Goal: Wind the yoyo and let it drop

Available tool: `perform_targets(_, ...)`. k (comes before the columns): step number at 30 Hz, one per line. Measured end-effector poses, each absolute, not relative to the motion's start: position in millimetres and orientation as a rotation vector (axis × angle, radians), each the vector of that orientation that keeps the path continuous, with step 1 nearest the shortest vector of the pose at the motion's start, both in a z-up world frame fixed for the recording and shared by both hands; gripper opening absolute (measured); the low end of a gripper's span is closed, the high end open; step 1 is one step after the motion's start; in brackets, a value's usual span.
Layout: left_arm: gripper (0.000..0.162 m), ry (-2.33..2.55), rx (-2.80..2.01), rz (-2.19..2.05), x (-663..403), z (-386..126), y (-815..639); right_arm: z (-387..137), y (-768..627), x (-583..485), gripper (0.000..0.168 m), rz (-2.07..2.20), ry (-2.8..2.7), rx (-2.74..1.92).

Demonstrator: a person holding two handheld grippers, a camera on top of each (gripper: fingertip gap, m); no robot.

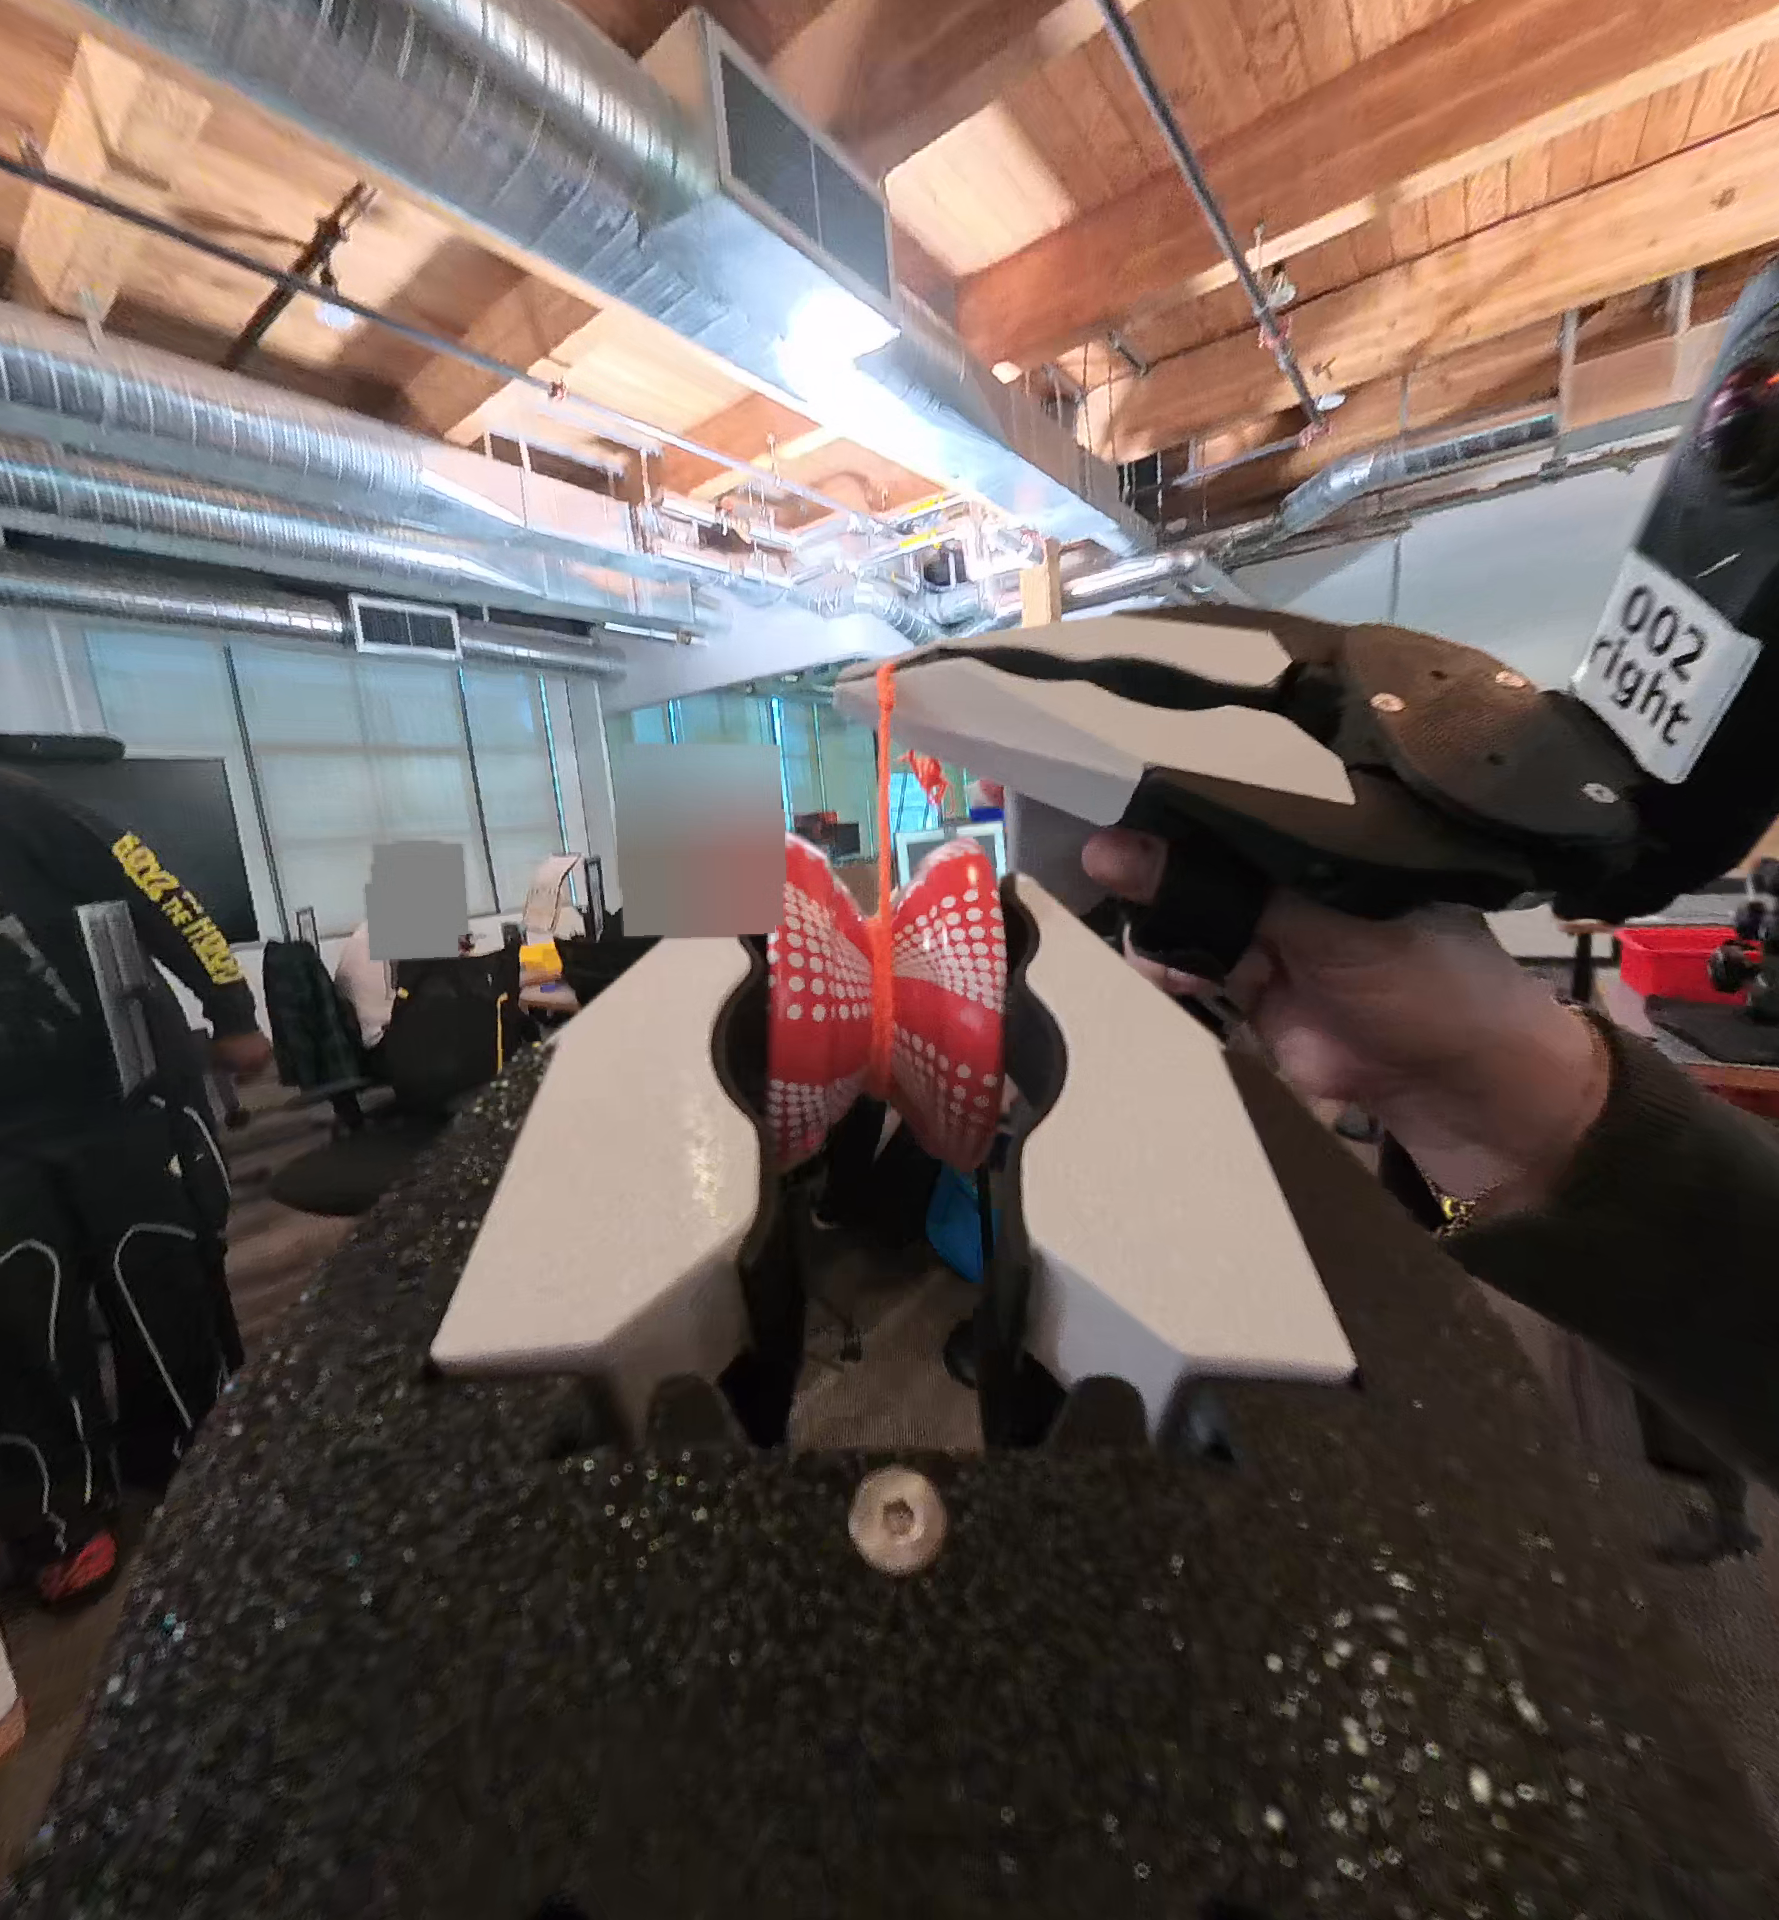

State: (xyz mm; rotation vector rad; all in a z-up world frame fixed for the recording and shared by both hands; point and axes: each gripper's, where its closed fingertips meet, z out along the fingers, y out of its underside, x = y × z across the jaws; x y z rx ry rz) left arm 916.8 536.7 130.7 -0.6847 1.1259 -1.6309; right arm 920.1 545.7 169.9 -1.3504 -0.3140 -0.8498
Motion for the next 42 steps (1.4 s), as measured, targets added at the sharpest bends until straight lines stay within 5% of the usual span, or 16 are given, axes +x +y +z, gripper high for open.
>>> perform_targets(22,0.040,1.213,-0.841,-1.862,944.6,84.4,542.1,137.7,557.5,941.4,0.000,-0.752,-0.208,-1.508)
perform_targets(26,0.104,1.223,-1.036,-1.808,957.9,46.2,566.8,127.0,565.9,951.4,0.000,-0.750,-0.186,-1.530)
perform_targets(29,0.129,1.298,-1.242,-1.694,947.6,-6.2,588.9,108.4,572.6,967.2,0.000,-0.755,-0.180,-1.585)
perform_targets(36,0.130,1.164,-1.510,-1.538,853.6,-69.2,644.6,29.8,550.1,993.8,0.000,-0.742,-0.164,-1.765)
perform_targets(42,0.126,1.060,-1.550,-1.461,796.0,-59.7,662.8,-155.5,528.6,1013.3,0.000,-0.495,-0.094,-2.124)
